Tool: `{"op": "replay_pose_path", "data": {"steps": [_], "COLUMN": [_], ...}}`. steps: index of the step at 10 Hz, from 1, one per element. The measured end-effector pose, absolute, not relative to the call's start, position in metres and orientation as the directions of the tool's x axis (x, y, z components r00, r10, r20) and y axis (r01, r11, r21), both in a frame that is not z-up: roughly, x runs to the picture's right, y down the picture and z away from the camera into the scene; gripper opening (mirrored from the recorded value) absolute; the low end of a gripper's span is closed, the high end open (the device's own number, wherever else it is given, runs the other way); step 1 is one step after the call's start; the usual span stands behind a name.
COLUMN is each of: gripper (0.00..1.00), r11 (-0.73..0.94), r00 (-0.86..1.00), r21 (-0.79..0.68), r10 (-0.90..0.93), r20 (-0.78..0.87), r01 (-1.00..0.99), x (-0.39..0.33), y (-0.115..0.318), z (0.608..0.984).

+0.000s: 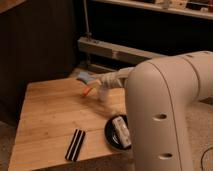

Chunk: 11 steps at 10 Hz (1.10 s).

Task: Place the white sponge in the ceramic cup

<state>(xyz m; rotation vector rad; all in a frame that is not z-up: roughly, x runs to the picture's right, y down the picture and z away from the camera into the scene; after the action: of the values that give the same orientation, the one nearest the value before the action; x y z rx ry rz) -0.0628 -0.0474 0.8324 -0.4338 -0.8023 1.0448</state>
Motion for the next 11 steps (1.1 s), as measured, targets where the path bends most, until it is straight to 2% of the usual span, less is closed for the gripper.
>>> {"op": "replay_pose_path", "data": {"steps": [5,11], "gripper": [0.00,0.00], "r11": [0.404,0.415], "r00": [0.202,0.184], "r21": [-0.656,-0.627], "r10": [0.910,0.897], "r20": [0.363,0.401], "r01": [-0.638,-0.659], "x": [-0.025,0.004], "y": [-0.044,-0.049], "z": [0.839,0.828]}}
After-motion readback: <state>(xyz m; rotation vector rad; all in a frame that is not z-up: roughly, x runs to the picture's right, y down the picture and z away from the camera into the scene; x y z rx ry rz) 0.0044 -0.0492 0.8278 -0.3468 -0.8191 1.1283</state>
